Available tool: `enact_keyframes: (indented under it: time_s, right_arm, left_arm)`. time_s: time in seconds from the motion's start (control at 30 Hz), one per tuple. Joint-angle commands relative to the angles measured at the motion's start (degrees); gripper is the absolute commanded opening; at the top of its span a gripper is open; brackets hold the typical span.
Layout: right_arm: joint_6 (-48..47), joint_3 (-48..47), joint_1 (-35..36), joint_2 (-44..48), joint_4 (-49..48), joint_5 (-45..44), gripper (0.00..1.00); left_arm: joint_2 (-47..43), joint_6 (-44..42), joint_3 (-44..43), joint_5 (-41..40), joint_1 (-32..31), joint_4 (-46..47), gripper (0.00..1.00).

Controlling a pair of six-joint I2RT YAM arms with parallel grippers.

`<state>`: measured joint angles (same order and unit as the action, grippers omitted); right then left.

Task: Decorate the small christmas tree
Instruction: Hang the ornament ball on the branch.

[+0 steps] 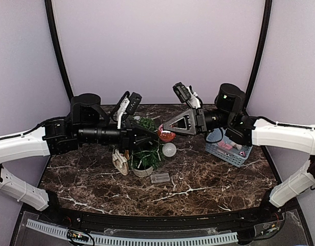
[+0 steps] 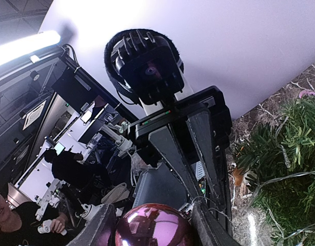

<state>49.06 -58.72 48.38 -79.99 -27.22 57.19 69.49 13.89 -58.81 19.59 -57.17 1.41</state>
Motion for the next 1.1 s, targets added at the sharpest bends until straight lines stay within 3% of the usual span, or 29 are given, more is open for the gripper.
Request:
enact_keyframes:
  time_s: [0.0, 0.27, 0.63, 1.07]
  right_arm:
    - [0.36, -1.04, 0.49, -0.18, -2.52, 0.35, 0.45]
    - [-1.39, -1.25, 0.44, 0.38, 0.05, -1.52, 0.44]
    - [-2.07, -0.18, 0.49, 1.45, 2.64, -3.15, 0.43]
    - [-2.08, 0.63, 0.89, 2.30, 3.05, -3.54, 0.43]
  left_arm:
    - [-1.11, -0.21, -0.78, 1.44, -0.26, 2.10, 0.11]
    - [-3.05, 0.21, 0.62, 1.28, -0.24, 2.25, 0.00]
    - [-5.33, 1.28, 2.70, 1.63, -0.23, -1.06, 0.02]
    - [-5.21, 1.53, 2.77, 1.20, -0.23, -2.43, 0.29]
